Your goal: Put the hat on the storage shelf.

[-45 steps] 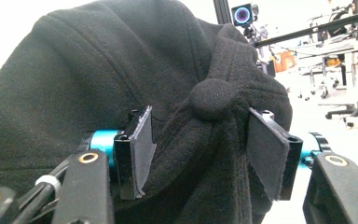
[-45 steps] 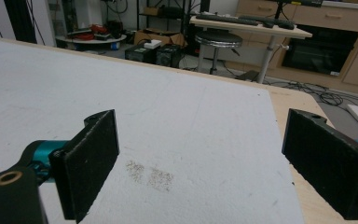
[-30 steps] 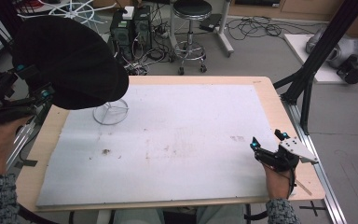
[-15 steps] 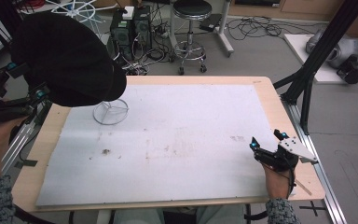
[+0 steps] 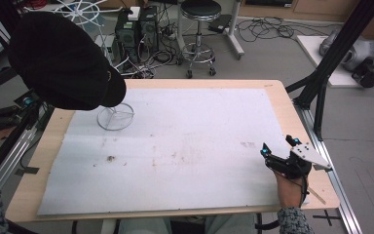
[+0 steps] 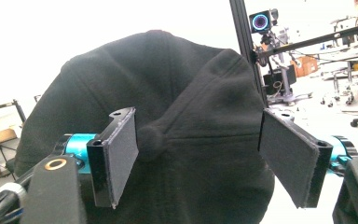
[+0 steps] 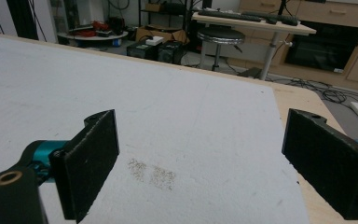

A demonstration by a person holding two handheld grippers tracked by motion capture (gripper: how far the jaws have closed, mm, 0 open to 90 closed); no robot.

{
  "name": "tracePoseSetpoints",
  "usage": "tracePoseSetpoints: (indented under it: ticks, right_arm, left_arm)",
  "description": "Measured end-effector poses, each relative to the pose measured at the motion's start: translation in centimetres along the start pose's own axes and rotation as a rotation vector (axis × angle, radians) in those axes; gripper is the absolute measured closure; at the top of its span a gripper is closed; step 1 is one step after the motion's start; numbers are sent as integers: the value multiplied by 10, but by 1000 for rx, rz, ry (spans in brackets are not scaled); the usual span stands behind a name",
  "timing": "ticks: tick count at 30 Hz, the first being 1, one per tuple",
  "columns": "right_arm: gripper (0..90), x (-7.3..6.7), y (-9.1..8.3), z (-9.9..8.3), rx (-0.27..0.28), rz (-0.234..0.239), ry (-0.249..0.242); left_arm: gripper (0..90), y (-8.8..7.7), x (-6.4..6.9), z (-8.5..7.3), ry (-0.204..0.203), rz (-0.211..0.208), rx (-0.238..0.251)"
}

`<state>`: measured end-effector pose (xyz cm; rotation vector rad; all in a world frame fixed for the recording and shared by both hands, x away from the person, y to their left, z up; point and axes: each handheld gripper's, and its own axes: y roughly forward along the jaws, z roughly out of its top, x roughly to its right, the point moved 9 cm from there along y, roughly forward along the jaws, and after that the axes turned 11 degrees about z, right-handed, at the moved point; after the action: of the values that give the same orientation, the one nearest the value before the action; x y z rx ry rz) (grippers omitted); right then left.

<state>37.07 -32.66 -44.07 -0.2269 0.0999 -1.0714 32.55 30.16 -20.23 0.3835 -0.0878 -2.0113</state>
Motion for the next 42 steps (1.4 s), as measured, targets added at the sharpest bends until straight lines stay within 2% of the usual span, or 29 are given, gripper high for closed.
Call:
tracePoseSetpoints:
  ticks: [7,13,17,23,42]
  right_arm:
    - [99,-1,2,1,2,3,6]
    - [99,-2,5,1,3,10,3]
    - [100,-4,8,2,3,16,0]
    - [99,-5,13,4,5,23,0]
    - [99,-5,28,7,7,28,11]
  left_arm:
    - [288,-8,-1,1,4,8,1]
    - [289,-14,0,-6,-8,16,-14]
    - [290,-18,3,-17,-24,14,-28]
    - [290,-20,11,-41,-54,15,-67]
    - [274,-13,53,-96,-117,-9,-141]
